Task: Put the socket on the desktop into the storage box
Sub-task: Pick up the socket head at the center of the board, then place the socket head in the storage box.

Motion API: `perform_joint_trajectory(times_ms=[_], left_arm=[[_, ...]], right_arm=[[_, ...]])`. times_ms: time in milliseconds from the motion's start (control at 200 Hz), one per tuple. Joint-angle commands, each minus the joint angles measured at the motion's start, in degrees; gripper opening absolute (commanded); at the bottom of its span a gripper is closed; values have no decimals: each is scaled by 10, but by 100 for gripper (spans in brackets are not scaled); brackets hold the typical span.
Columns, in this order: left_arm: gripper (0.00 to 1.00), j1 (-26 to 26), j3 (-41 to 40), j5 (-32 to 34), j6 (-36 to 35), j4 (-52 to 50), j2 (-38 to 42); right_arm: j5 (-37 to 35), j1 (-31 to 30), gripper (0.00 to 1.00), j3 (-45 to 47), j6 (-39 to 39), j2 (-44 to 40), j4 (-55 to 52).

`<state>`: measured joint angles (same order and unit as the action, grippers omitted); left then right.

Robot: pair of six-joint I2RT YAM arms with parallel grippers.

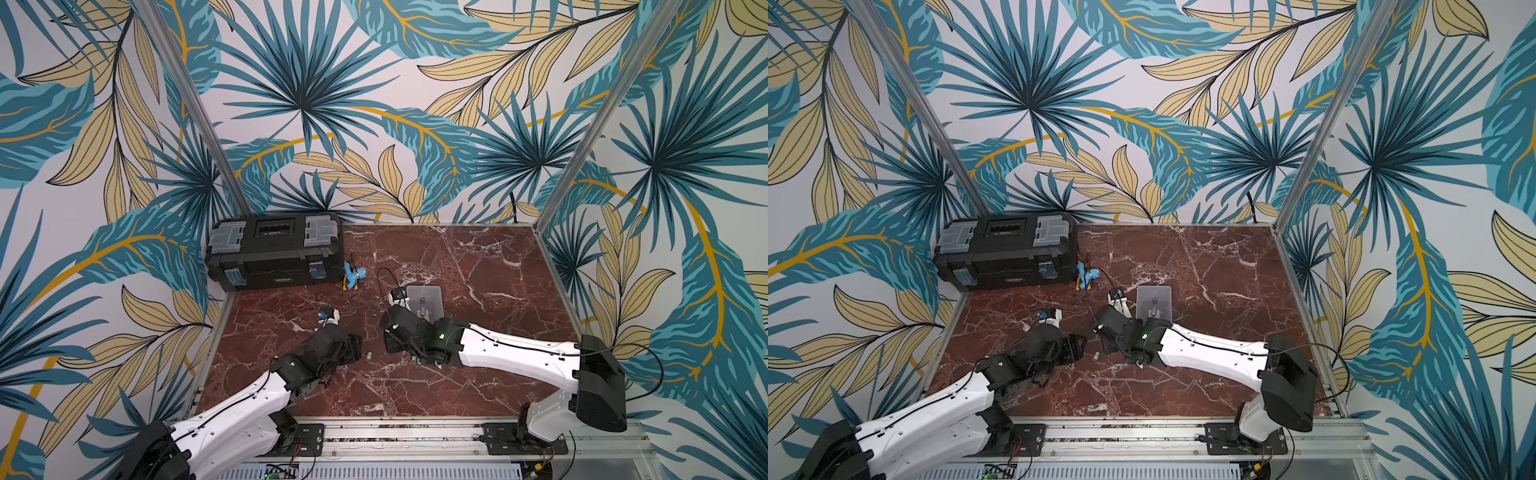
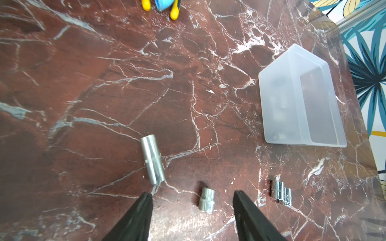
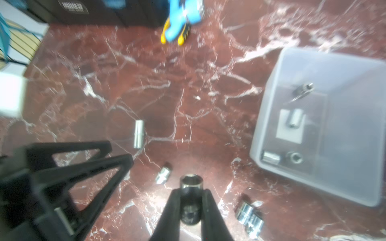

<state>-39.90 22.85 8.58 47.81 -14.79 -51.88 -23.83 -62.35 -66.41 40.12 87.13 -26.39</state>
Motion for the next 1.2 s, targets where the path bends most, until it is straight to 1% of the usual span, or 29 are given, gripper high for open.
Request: perform_joint_trajectory(times_ms=[0, 110, 250, 351, 486, 626, 701, 721, 841, 896, 906, 931, 1042, 1192], left_arm=[[66, 3, -10, -17, -7, 15, -1], [65, 3, -7, -21, -8, 15, -3], [65, 3, -4, -21, -7, 16, -2], [65, 3, 1, -21, -10, 12, -7], [65, 3, -3, -21, -9, 19, -9], [65, 3, 2, -21, -12, 18, -14], [65, 3, -2, -21, -11, 26, -15], [65, 3, -1, -21, -11, 26, -16], [65, 3, 5, -21, -14, 24, -24], [65, 4, 5, -21, -13, 29, -24], [65, 3, 4, -33, -13, 30, -24], [65, 3, 4, -38, -13, 31, -25], [65, 3, 10, -36, -19, 22, -26], [65, 3, -2, -38, -18, 31, -18]], right_arm=[[-31, 14, 0, 26, -9, -29, -6], [-27, 36, 0, 43, -3, -58, -7], [-2, 70, 0, 57, 2, -85, -10], [6, 94, 0, 63, 7, -95, -21], [41, 133, 0, 73, 12, -105, -22], [61, 158, 0, 77, 10, -111, -22], [69, 159, 0, 75, 8, -109, -22], [70, 177, 0, 75, 8, -108, -23], [84, 192, 0, 72, 12, -100, -24], [88, 195, 0, 69, 10, -93, -25], [88, 195, 0, 68, 9, -92, -26], [88, 195, 0, 66, 9, -88, -27], [88, 197, 0, 61, 9, -74, -29], [91, 199, 0, 43, 2, -45, -34]])
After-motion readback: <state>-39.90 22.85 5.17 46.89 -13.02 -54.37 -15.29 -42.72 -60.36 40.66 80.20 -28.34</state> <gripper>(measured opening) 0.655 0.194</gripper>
